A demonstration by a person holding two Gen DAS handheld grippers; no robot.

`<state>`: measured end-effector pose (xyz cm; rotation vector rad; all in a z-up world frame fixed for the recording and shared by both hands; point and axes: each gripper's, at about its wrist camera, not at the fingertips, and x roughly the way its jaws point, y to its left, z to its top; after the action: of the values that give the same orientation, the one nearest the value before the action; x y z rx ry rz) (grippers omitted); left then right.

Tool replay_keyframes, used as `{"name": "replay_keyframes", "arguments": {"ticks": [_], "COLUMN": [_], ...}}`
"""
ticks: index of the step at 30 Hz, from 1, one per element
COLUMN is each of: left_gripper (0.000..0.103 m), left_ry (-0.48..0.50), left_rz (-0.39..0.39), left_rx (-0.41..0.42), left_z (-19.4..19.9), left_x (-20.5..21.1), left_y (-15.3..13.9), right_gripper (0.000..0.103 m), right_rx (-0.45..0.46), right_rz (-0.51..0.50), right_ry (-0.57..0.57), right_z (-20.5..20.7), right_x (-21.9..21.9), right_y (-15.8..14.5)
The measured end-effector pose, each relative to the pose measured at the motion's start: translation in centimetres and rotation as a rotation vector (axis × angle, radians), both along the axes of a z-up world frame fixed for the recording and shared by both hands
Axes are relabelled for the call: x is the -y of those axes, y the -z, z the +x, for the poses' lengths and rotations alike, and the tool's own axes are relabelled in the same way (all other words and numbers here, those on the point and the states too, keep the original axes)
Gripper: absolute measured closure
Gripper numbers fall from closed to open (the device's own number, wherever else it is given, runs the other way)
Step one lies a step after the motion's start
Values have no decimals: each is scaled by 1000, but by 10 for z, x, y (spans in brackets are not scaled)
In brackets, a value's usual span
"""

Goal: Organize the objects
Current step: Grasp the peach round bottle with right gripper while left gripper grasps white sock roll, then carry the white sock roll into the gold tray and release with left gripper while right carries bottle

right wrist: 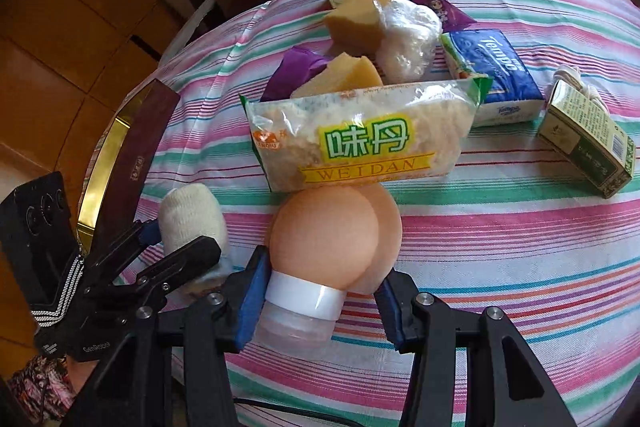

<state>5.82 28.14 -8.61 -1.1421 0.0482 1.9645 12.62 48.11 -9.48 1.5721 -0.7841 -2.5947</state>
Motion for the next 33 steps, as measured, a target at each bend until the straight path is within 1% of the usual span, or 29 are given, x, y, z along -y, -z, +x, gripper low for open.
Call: {"name": "replay_keyframes", "arguments": {"ticks": [4, 6, 13, 16, 20, 25, 29, 33], "left_gripper": [29, 29, 30, 30, 30, 30, 29, 29], "left_ry": [-17, -26, -62, -86, -116, -170, -238, -316], "left_rz": [11, 9, 39, 61, 81, 98, 77, 68], "left_rx": [2, -11, -70, -76, -86, -100, -104, -85], "left_z": [1, 2, 4, 1, -5, -19, -39, -60], "left_x": [18, 26, 62, 77, 99, 131, 163, 198], "left_y": [0, -2, -21, -28, -38, -49, -52, -48], "right_gripper": [53, 53, 56, 57, 58, 58, 58, 58], "right_rx": [-28, -41, -96, -112, -121, -156, -178, -201], "right_rz": [-46, -40, -67, -59, -46, -76, -85, -128], "right_ry": [-57, -90, -206, -225, -227, -209, -198, -165], "right_z": [-4, -4, -8, -9, -10, -8, -7, -8], "right_x": [12, 19, 47, 57, 64, 67, 78, 87], "right_y": [0, -1, -5, -5, -4, -6, -9, -11]}}
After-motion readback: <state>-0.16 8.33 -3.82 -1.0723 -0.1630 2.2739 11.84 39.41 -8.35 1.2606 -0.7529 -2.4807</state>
